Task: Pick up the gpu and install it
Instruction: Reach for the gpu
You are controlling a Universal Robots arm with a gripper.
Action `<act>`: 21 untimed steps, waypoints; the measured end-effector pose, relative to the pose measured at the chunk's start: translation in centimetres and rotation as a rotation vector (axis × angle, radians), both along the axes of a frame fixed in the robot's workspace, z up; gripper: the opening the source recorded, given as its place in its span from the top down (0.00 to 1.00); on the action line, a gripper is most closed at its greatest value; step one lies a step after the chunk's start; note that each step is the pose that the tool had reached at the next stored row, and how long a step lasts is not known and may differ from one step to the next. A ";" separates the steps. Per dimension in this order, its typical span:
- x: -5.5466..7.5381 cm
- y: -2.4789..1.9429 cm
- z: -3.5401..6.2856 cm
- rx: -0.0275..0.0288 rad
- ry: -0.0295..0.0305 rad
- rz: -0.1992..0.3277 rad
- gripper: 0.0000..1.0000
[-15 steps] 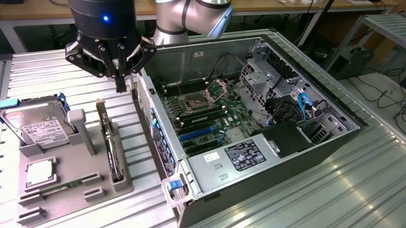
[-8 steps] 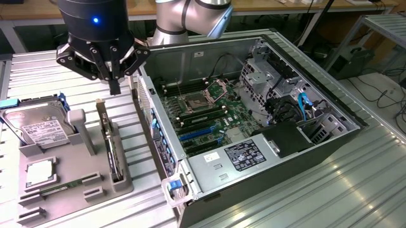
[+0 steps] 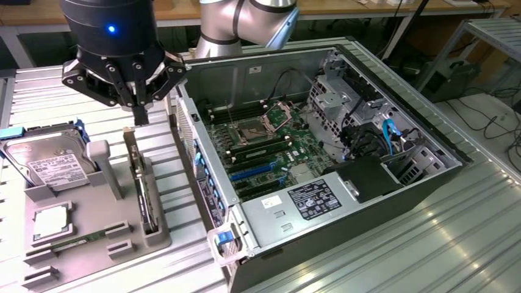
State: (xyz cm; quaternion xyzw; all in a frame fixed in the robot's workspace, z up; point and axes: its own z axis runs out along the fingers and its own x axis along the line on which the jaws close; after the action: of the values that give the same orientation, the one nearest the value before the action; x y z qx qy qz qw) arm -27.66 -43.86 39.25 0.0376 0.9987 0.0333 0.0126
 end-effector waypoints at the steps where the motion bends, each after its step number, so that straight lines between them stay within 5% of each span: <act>1: -0.2 -0.02 0.00 0.0003 0.0001 0.001 0.89; 16: -3.6 -0.46 -0.04 0.0013 0.0000 0.042 0.89; 21: -3.7 -0.50 -0.03 0.0026 0.0000 0.044 0.89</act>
State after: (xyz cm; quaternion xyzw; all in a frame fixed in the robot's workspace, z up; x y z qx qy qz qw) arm -31.38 -44.36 39.22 0.0158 0.9992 0.0349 0.0118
